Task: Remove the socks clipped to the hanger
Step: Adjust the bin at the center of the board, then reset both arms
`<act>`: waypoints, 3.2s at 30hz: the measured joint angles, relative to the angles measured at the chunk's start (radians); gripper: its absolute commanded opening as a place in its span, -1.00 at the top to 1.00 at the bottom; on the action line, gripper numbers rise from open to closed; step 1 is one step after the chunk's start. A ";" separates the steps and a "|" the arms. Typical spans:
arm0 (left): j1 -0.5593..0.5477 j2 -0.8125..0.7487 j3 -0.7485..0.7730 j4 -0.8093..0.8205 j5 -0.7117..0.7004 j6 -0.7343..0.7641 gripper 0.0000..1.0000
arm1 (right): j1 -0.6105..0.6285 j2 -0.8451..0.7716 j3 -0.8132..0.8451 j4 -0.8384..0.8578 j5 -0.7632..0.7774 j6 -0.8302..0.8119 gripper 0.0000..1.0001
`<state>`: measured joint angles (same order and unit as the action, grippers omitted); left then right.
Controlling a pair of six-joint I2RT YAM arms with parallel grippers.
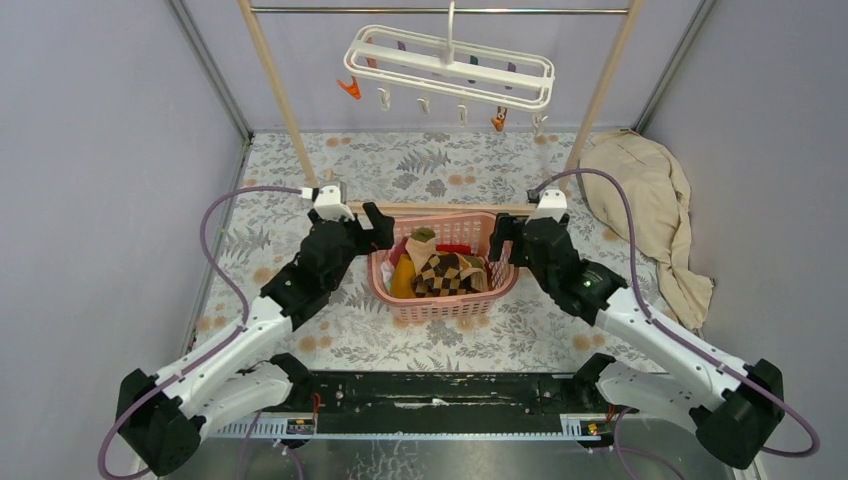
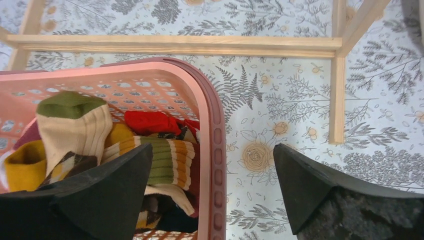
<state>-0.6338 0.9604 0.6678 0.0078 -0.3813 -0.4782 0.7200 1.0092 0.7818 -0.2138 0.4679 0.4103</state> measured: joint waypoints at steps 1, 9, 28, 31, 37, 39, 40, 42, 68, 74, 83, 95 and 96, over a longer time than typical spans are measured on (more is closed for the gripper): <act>0.000 -0.018 0.006 -0.015 0.000 0.000 -0.97 | 0.000 -0.020 0.000 -0.006 -0.003 -0.002 -0.99; 0.000 -0.156 0.069 -0.122 0.022 0.024 -0.98 | 0.000 -0.190 0.001 -0.053 0.008 -0.092 -0.99; 0.195 0.037 0.210 0.041 0.056 0.180 -0.97 | -0.397 -0.150 -0.010 0.348 0.029 -0.308 -0.99; 0.291 0.014 0.164 0.077 0.058 0.197 -0.97 | -0.465 -0.109 -0.030 0.423 -0.028 -0.301 -0.99; 0.441 -0.034 -0.004 0.198 0.082 0.225 -0.97 | -0.576 -0.060 -0.222 0.603 -0.119 -0.283 -0.99; 0.464 -0.034 -0.088 0.264 0.095 0.245 -0.97 | -0.587 -0.047 -0.294 0.653 -0.129 -0.277 -0.99; 0.468 -0.027 -0.135 0.298 0.102 0.255 -0.97 | -0.590 -0.036 -0.344 0.703 -0.137 -0.274 -0.99; 0.473 0.002 -0.204 0.349 0.111 0.274 -0.97 | -0.591 -0.009 -0.422 0.779 -0.141 -0.270 -0.99; 0.547 0.337 -0.295 0.763 0.200 0.332 -0.97 | -0.592 0.568 -0.698 1.586 -0.064 -0.383 -0.99; 0.550 0.321 -0.319 0.772 0.206 0.351 -0.97 | -0.592 0.560 -0.652 1.580 -0.080 -0.404 -0.99; 0.550 0.441 -0.324 0.814 0.209 0.377 -0.97 | -0.592 0.560 -0.601 1.520 -0.094 -0.413 -0.99; 0.550 0.529 -0.387 0.989 0.218 0.403 -0.97 | -0.592 0.560 -0.601 1.500 -0.094 -0.414 -0.99; 0.550 0.529 -0.387 0.992 0.218 0.403 -0.97 | -0.592 0.560 -0.601 1.498 -0.094 -0.414 -0.99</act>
<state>-0.0841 1.4895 0.2810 1.0000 -0.1631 -0.0753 0.1280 1.5688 0.1806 1.2842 0.3737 -0.0032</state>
